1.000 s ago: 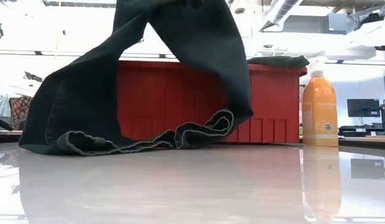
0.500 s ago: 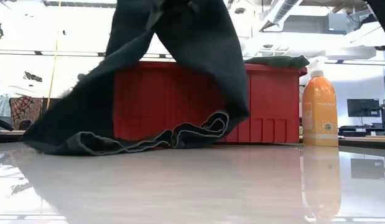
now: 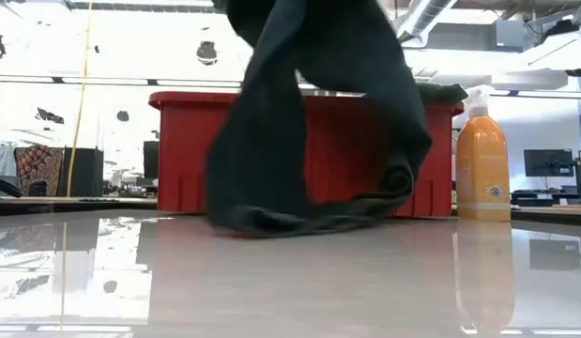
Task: Fold laundry
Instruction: Fold the black pants
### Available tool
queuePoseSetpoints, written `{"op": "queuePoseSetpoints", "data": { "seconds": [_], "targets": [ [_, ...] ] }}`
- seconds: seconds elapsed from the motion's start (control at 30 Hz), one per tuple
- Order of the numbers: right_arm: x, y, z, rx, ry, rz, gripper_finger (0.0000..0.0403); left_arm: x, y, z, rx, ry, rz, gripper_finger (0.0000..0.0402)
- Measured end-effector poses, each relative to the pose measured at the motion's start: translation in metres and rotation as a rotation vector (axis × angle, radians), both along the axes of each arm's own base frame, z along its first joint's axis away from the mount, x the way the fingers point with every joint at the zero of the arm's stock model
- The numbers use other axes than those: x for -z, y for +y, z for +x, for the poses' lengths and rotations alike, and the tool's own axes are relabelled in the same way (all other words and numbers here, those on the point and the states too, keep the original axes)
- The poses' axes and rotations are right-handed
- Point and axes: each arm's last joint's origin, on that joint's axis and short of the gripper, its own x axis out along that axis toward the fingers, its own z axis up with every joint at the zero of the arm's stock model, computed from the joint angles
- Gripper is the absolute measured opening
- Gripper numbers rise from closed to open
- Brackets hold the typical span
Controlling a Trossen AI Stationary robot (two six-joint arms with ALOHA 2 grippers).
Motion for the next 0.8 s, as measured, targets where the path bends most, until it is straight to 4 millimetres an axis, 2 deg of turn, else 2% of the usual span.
{"op": "queuePoseSetpoints", "data": {
  "seconds": [0.1, 0.2, 0.3, 0.43, 0.53, 0.6, 0.67, 0.8],
  "targets": [
    [0.012, -0.003, -0.001, -0.039, 0.118, 0.029, 0.0157, 0.001, 0.001, 0.001, -0.035, 0.030, -0.007, 0.0009],
    [0.013, -0.001, -0.011, -0.062, 0.183, 0.054, 0.0206, 0.002, 0.001, 0.002, -0.053, 0.044, -0.015, 0.0009],
    [0.003, 0.008, -0.022, -0.069, 0.133, 0.083, 0.0239, 0.002, 0.002, 0.002, -0.060, 0.046, -0.017, 0.0009],
    [-0.018, 0.028, -0.024, -0.150, -0.048, 0.076, 0.0248, 0.003, 0.002, 0.002, -0.059, 0.056, -0.018, 0.0009],
    [-0.032, 0.047, -0.006, -0.251, -0.234, -0.019, 0.0246, 0.004, 0.002, 0.005, -0.060, 0.088, -0.010, 0.0009],
    [-0.032, 0.053, 0.014, -0.302, -0.308, -0.127, 0.0244, 0.005, 0.003, 0.008, -0.065, 0.104, -0.003, 0.0009],
    [-0.025, 0.053, 0.035, -0.324, -0.339, -0.220, 0.0241, 0.006, 0.006, 0.009, -0.081, 0.128, -0.007, 0.0009],
    [0.001, 0.036, 0.076, -0.313, -0.340, -0.344, 0.0229, 0.010, 0.011, 0.011, -0.048, 0.132, -0.059, 0.0009]
  ]
}}
